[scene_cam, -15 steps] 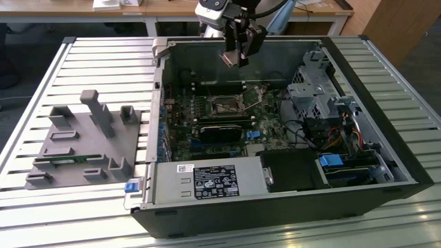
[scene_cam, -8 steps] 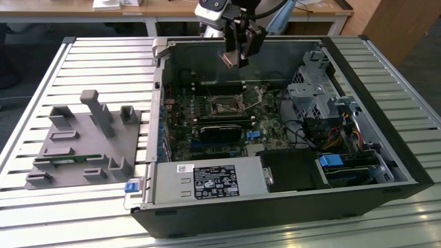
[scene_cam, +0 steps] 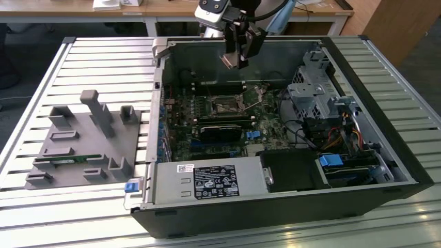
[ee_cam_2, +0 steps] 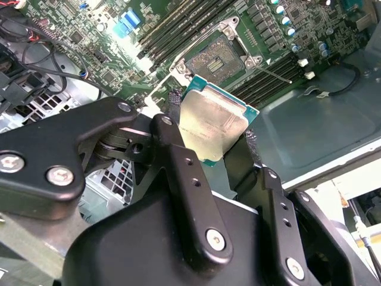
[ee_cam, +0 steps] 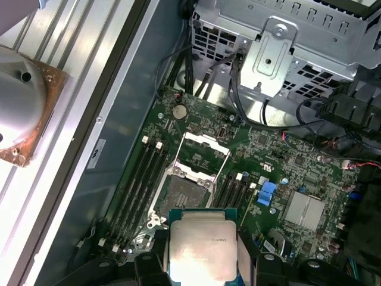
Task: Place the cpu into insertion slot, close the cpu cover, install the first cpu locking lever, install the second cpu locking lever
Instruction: 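Place the cpu into insertion slot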
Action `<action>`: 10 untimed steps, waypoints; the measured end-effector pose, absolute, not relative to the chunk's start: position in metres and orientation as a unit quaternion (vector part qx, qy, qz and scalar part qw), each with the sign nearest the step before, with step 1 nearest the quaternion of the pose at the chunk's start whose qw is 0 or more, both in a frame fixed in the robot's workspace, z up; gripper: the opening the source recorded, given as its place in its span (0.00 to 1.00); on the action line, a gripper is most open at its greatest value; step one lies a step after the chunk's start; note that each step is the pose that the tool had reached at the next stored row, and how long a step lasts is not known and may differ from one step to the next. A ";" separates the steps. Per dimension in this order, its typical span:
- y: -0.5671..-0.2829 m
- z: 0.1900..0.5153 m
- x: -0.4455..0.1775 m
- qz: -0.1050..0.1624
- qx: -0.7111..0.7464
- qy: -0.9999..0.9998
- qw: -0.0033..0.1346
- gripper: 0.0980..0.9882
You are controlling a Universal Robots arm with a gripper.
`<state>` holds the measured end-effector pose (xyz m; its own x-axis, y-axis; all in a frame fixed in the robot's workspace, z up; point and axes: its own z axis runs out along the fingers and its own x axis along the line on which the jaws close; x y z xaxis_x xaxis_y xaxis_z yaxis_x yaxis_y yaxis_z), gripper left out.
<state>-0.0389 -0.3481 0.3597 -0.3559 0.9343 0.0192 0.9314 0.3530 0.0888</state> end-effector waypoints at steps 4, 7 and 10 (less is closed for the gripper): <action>-0.348 0.359 -0.039 0.042 0.567 0.822 0.017 0.50; -0.348 0.359 -0.039 0.042 0.567 0.822 0.017 0.50; -0.348 0.358 -0.039 0.042 0.567 0.822 0.017 0.50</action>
<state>-0.0389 -0.3481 0.3581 -0.3558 0.9344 0.0191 0.9314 0.3529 0.0887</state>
